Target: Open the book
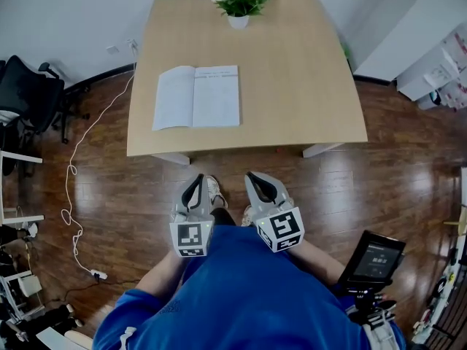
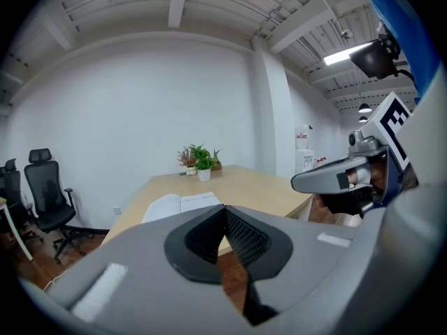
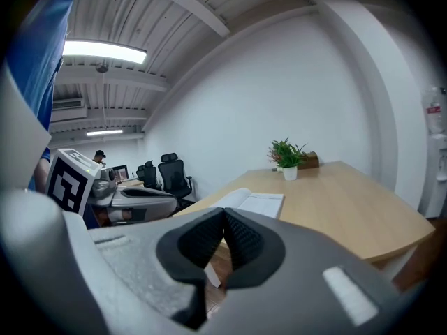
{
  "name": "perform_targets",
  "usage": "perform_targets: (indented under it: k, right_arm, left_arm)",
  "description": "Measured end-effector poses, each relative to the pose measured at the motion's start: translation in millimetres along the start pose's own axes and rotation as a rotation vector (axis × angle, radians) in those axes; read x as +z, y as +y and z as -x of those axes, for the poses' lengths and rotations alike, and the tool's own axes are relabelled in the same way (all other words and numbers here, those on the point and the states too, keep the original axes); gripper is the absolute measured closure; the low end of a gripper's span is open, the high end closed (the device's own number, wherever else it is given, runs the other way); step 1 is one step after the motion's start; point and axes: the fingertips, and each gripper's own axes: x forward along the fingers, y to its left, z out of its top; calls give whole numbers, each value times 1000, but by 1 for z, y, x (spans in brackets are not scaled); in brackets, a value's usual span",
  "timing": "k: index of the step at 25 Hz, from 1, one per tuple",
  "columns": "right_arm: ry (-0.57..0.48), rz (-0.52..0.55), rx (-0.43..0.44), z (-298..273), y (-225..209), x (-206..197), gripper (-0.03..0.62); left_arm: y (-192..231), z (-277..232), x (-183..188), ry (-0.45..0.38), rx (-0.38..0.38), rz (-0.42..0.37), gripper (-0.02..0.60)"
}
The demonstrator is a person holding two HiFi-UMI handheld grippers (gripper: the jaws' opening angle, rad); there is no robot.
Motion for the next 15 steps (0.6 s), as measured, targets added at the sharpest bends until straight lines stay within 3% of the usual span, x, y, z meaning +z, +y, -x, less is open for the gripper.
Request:
perform_targets:
  k: [15]
  right_arm:
    - [3,20,15,9,34,2,591]
  left_arm:
    - [-2,31,2,-15,-37,-25,574]
